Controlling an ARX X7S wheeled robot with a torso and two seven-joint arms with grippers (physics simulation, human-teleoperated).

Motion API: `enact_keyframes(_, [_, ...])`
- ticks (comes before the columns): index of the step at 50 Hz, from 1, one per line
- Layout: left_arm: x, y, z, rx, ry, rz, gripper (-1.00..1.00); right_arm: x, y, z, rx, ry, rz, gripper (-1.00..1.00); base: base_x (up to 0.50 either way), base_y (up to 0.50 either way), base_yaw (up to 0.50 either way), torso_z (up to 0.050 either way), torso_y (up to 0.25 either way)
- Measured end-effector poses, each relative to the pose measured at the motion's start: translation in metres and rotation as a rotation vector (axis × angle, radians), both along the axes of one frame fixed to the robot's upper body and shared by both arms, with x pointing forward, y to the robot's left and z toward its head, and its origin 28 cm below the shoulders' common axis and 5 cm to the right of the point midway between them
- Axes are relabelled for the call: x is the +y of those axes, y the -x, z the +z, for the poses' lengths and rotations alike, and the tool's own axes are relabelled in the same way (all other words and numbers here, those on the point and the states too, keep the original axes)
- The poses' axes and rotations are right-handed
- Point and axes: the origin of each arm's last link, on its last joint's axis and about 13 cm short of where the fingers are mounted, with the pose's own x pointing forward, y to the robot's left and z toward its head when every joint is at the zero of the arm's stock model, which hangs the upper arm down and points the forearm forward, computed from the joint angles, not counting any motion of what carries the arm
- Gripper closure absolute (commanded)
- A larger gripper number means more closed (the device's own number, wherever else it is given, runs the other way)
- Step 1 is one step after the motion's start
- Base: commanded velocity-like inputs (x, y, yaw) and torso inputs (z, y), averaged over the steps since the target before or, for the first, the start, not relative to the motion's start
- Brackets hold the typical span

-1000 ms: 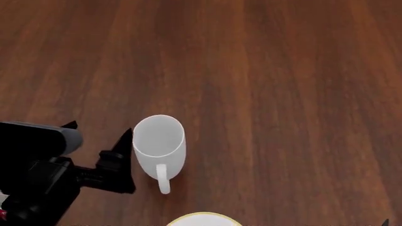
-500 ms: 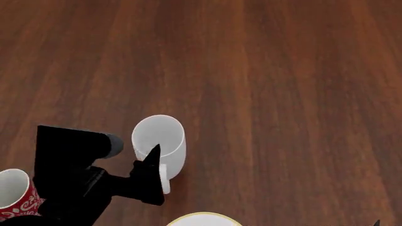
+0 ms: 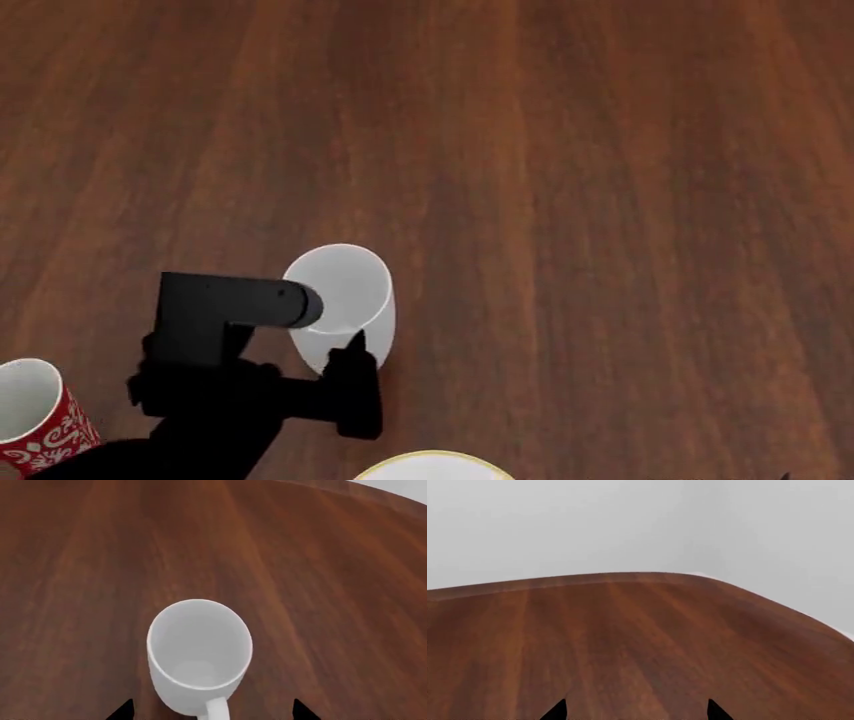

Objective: Put the white mug on the plate.

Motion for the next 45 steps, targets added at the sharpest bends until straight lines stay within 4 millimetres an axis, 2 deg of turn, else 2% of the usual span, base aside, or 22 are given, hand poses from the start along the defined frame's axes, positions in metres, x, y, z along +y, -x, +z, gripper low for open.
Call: enact_keyframes(45, [-0.005, -0.031, -0.029, 0.129, 0.001, 0.005, -1.0, 0.001, -0.006, -0.005, 0.017, -0.004, 0.027, -1.0, 0.0, 0.0, 0.0, 0.0, 0.0])
